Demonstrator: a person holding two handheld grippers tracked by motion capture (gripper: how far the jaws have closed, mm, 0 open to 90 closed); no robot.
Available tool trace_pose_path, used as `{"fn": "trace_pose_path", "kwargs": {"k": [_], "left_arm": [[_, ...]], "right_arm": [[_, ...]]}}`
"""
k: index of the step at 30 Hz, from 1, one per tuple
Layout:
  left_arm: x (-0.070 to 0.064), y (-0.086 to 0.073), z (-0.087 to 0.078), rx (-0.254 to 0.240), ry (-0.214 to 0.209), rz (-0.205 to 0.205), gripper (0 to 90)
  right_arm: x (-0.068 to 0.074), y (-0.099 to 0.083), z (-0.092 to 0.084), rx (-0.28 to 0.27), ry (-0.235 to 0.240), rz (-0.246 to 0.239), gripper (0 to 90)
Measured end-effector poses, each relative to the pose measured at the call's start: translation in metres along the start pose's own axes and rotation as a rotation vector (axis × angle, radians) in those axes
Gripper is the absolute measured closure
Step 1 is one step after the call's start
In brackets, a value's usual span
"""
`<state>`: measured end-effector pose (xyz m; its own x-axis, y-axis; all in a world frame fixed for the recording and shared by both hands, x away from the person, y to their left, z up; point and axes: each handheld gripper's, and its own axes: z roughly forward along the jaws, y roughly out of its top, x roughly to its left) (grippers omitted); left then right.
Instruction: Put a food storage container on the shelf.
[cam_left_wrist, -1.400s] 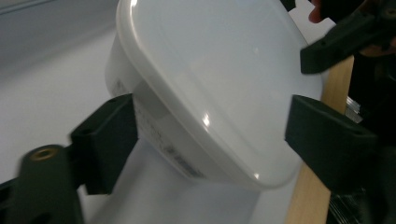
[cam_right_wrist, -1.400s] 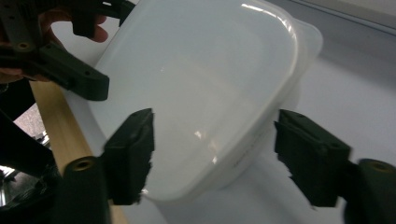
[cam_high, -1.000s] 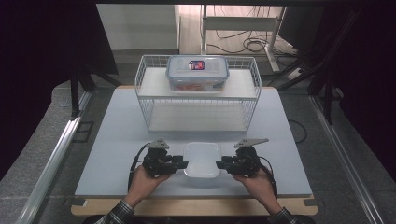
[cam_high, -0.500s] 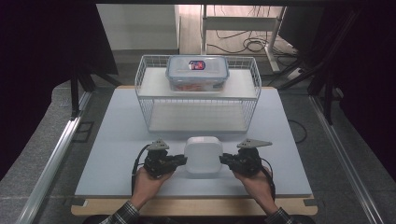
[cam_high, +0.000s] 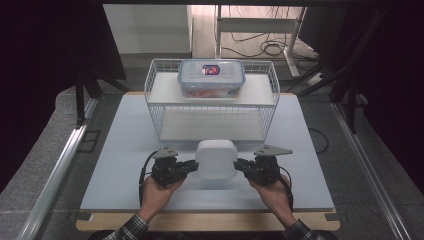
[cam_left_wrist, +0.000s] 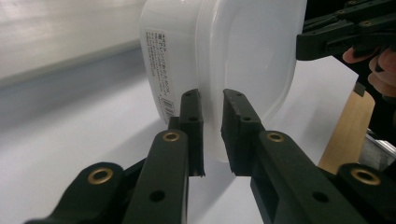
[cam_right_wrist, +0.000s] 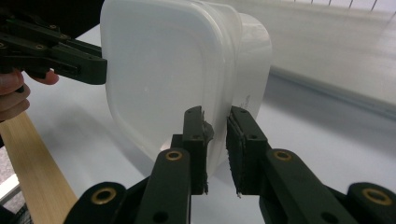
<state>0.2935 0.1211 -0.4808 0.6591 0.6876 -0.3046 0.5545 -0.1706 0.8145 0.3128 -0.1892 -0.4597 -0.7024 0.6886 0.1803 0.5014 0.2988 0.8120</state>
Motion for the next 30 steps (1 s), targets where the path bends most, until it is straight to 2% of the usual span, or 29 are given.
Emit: {"fn": "trace_pose_path", "kwargs": {"k": [7,16,30], "left_arm": [[-0.003,0.015,-0.011,-0.017,0.027,0.039,79.7],[-0.005,0.038,-0.023,-0.043,0.047,0.073,79.7],[-0.007,0.072,-0.038,-0.075,0.071,0.115,79.7]], "right_arm": [[0.003,0.014,-0.005,-0.035,0.000,-0.027,77.9],[0.007,0.042,-0.014,-0.082,-0.008,-0.069,78.0],[0.006,0.075,-0.024,-0.130,-0.013,-0.090,77.9]]}}
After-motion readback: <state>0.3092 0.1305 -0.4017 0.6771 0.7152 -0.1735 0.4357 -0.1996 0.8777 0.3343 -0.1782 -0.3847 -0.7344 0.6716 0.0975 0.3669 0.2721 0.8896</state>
